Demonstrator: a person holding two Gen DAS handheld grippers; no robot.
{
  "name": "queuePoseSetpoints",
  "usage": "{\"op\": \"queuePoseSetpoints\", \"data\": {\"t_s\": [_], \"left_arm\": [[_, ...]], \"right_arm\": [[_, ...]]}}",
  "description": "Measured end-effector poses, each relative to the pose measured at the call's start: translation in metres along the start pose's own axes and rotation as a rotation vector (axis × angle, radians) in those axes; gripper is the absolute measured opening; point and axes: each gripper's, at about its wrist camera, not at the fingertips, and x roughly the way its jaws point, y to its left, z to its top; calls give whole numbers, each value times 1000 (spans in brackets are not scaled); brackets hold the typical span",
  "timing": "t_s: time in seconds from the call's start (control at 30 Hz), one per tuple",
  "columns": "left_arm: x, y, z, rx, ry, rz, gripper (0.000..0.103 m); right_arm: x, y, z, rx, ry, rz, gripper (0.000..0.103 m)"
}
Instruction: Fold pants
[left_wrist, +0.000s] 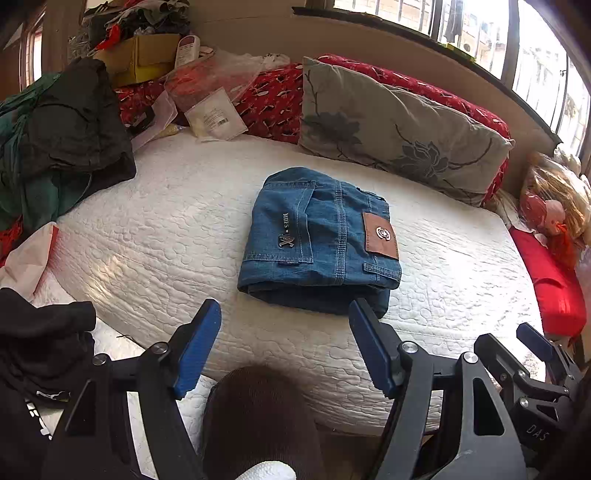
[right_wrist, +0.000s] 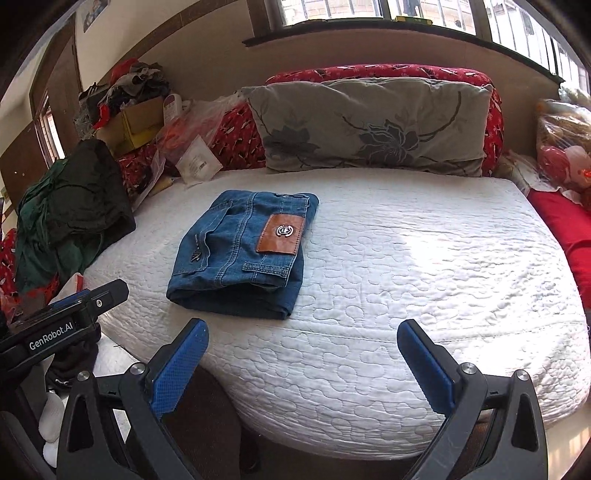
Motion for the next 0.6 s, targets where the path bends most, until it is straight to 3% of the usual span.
{"op": "queuePoseSetpoints", "data": {"t_s": [0.47, 0.6], "left_arm": [[-8, -44, -2, 107, -8, -95, 72], [-13, -50, -1, 115, -29, -84, 74]], "right_arm": [[-7, -23, -4, 61, -5, -49, 103], [-7, -29, -4, 78, -10, -60, 103]]}}
